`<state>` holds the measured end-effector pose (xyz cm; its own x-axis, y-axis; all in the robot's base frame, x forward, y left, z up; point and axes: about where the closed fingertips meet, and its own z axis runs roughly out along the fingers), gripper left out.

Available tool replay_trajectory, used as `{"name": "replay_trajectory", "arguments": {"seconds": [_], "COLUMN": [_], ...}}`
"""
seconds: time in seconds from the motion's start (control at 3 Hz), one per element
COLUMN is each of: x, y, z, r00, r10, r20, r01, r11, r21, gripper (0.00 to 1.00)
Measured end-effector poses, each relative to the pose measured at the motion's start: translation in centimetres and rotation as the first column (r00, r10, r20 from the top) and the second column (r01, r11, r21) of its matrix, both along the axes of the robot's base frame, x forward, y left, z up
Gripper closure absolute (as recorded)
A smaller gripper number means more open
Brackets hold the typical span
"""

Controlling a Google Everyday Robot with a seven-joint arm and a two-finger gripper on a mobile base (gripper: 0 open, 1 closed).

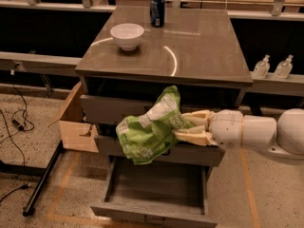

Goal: Place green rice chip bag into bottom drawer

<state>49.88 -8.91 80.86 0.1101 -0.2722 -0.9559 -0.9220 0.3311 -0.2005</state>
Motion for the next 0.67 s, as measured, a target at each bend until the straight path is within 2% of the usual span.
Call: {"name": "replay_trajectory", "arguments": {"seconds": [0.33,0.67], "x": [0.5,1.6], "y": [0.7,0.2], "z": [-5.2,-10.3], "r00": [0.9997,0.9987], "r10": [0.006,0.017], "r20": [-0.025,-0.047], "r01": [-0.008,-0.025], "r11": [0.997,0.986], "r21": [-0.07,-0.164], "gripper": [1.0,1.0]}}
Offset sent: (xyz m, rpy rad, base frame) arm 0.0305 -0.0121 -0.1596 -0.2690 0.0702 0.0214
